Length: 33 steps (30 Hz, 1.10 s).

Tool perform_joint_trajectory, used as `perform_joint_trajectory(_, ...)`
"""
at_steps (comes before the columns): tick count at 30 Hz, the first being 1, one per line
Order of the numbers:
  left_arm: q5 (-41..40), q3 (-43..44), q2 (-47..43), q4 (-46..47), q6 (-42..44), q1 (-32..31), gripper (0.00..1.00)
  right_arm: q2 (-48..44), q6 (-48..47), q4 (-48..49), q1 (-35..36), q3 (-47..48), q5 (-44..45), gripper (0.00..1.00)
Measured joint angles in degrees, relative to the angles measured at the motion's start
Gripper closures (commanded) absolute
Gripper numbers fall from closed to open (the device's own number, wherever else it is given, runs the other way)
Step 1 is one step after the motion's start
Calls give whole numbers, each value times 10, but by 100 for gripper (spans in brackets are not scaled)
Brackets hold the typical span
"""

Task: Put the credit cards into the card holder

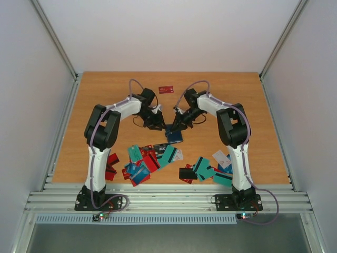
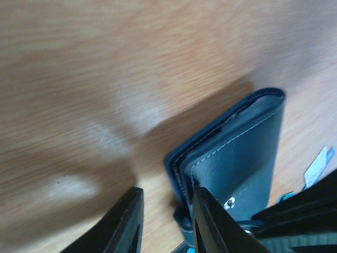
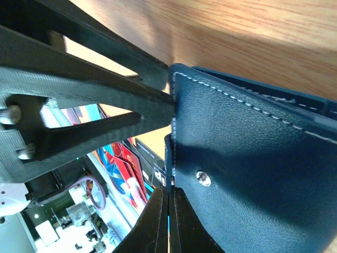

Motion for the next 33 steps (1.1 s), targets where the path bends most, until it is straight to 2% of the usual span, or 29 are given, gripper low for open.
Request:
perform_joint_trajectory(18, -12, 17, 13, -59, 62, -4, 73, 16, -6, -21, 0, 23, 42, 99)
perform_joint_trajectory(33, -21, 19, 12, -62, 65, -12, 72, 23, -5, -24, 0, 27, 47, 99)
